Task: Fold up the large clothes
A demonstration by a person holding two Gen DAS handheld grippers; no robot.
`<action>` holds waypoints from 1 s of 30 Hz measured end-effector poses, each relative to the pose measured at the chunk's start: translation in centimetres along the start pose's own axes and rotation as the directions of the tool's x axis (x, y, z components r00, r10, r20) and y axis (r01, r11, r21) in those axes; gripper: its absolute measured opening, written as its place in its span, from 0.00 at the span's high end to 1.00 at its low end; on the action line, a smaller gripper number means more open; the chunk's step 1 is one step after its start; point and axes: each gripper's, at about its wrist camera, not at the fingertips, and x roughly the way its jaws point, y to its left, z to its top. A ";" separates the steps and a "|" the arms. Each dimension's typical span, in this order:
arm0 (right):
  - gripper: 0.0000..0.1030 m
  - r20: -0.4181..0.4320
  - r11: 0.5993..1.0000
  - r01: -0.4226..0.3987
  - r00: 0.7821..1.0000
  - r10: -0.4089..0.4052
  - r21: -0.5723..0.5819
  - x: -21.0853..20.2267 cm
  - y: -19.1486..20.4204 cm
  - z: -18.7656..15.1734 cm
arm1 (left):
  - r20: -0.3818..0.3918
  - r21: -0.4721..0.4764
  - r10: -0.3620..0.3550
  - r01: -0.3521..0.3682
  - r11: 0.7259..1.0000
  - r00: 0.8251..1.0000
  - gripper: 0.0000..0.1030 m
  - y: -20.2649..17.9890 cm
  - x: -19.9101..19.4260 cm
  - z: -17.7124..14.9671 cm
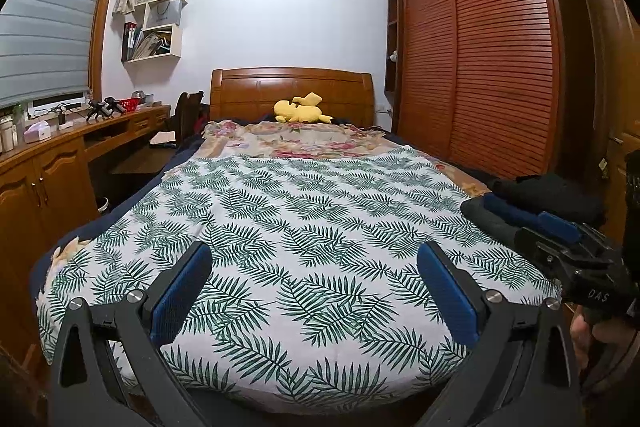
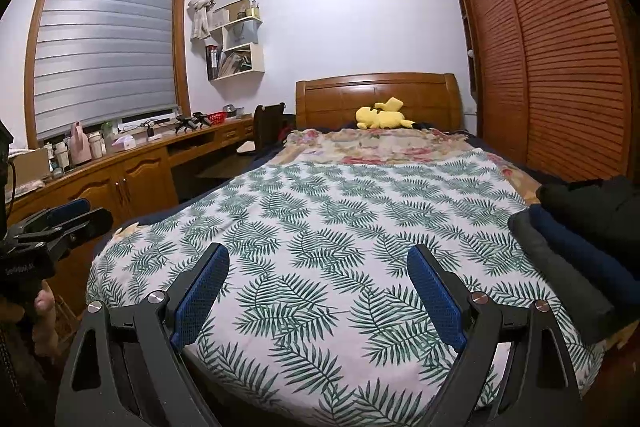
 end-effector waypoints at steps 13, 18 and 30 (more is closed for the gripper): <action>0.11 0.003 1.000 0.005 1.000 -0.005 0.007 0.4 0.5 0.0 | -0.003 0.001 -0.002 0.002 1.000 1.000 0.01 0.0 0.0 0.0; 0.11 0.004 1.000 0.004 1.000 -0.004 0.010 0.5 0.6 0.1 | -0.003 0.003 0.000 0.000 1.000 1.000 0.01 0.0 0.1 -0.1; 0.11 0.008 1.000 0.006 1.000 -0.006 0.013 0.8 0.7 0.0 | -0.003 0.008 -0.001 0.001 1.000 1.000 0.01 -0.2 0.1 -0.4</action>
